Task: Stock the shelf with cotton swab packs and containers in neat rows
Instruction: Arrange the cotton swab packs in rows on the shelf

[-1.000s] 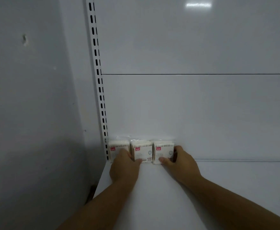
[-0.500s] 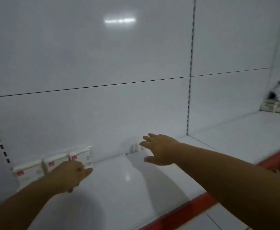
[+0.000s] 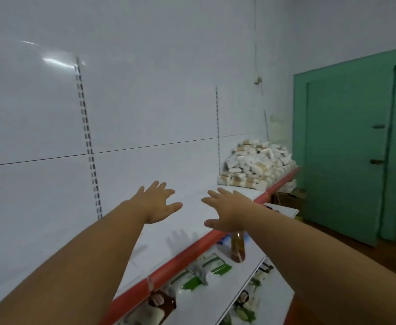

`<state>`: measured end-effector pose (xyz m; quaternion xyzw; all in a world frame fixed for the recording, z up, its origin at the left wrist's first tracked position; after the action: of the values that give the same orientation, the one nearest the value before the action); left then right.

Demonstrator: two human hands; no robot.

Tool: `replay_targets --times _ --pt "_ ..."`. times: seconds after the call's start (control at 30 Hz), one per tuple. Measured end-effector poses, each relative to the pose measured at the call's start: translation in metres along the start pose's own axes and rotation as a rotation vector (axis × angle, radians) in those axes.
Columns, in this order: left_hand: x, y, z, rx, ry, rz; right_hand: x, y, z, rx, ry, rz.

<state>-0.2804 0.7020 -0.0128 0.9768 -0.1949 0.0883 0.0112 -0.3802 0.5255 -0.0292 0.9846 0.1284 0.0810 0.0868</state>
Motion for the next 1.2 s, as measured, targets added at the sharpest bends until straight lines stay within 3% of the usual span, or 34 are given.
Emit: replay_targets --times 0.3,0.63,0.73,1.0,1.2 --pt "0.108 0.168 0.013 -0.088 -0.091 0.177 -0.057 0.183 0.039 0.011 -0.05 0.205" --pt "0.31 0.279 0.029 -0.011 -0.094 0.251 0.019 0.364 0.067 -0.001 -0.132 0.307" --pt "0.366 0.314 0.028 -0.083 -0.093 0.293 0.032 0.426 0.07 0.047 -0.129 0.355" --pt "0.456 0.367 0.076 -0.046 -0.133 0.289 0.069 0.571 0.11 0.003 -0.133 0.312" --pt "0.513 0.407 0.051 -0.043 -0.018 0.176 0.101 0.68 0.113 -0.003 -0.061 0.184"
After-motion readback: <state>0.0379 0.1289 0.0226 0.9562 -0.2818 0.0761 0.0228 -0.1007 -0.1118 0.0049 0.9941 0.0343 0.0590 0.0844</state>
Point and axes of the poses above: each hand's wrist, its own x-axis towards the middle knuckle, its own z-axis out of the palm, y = z × x, the point moved 3 cm from there along x, towards the middle knuckle, and after that the axes turned 12 degrees about -z, right-handed, at the moved point
